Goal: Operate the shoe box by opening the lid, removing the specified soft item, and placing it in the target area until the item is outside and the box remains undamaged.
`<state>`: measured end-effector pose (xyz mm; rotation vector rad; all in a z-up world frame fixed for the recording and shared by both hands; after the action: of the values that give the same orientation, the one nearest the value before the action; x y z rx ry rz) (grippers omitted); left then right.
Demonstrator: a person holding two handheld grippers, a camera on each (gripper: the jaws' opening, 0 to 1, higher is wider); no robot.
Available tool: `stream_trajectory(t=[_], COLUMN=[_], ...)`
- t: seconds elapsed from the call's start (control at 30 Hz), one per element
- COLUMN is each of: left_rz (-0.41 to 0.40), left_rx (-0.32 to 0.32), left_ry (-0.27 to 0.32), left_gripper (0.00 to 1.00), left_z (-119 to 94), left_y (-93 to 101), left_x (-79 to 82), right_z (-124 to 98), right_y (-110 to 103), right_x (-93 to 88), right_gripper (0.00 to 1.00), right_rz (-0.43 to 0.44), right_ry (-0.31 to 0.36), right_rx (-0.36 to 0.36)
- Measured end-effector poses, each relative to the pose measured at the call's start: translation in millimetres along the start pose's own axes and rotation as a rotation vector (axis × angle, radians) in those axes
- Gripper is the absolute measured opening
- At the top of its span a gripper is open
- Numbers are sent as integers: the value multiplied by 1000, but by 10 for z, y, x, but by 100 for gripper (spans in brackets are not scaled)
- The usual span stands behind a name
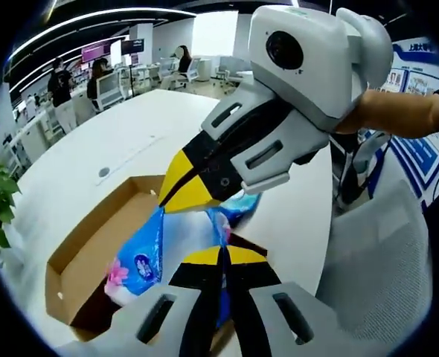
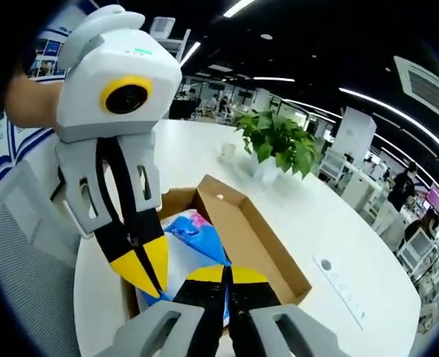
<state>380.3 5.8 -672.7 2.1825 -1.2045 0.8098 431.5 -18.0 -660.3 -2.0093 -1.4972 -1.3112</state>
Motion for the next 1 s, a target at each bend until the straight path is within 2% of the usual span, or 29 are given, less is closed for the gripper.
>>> stream_trajectory(t=[0.2, 0.23, 0.4, 0.47, 0.53, 0.63, 1.0], left_rz=[25, 25, 34, 42, 68, 79, 112], left_rx=[-21, -34, -70, -82, -84, -102, -138], left_ry=[12, 28, 46, 45, 26, 21, 26], left_gripper=[0, 0, 0, 0, 0, 0, 0], left_z=[71, 88, 220, 284, 344, 397, 567], left_y=[96, 125, 249, 291, 322, 375, 533], left_x=[144, 195, 373, 421, 427, 438, 622], right_z=[-144, -173, -257, -316, -381, -457, -720], right_y=[72, 87, 127, 175, 187, 211, 395], right_x=[-22, -13, -165, -200, -238, -292, -509], right_gripper=[0, 0, 0, 0, 0, 0, 0], right_rz=[12, 25, 6, 15, 50, 38, 80], right_ry=[9, 18, -18, 2, -2, -9, -20], right_rx=[-20, -23, -33, -61, -57, -68, -122])
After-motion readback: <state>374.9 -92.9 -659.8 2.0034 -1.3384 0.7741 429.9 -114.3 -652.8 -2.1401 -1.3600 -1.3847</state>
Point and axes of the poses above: the point that each gripper's makers call its tool centre point, and the gripper's own axes: z roughly forward along the fingers, y roughly to its right, x roughly out of its top, the point moved 3 cm from there along -z, roughly backward along the fingers, and after that the axes turned 3 degrees about -x, right-handed, at the moved point
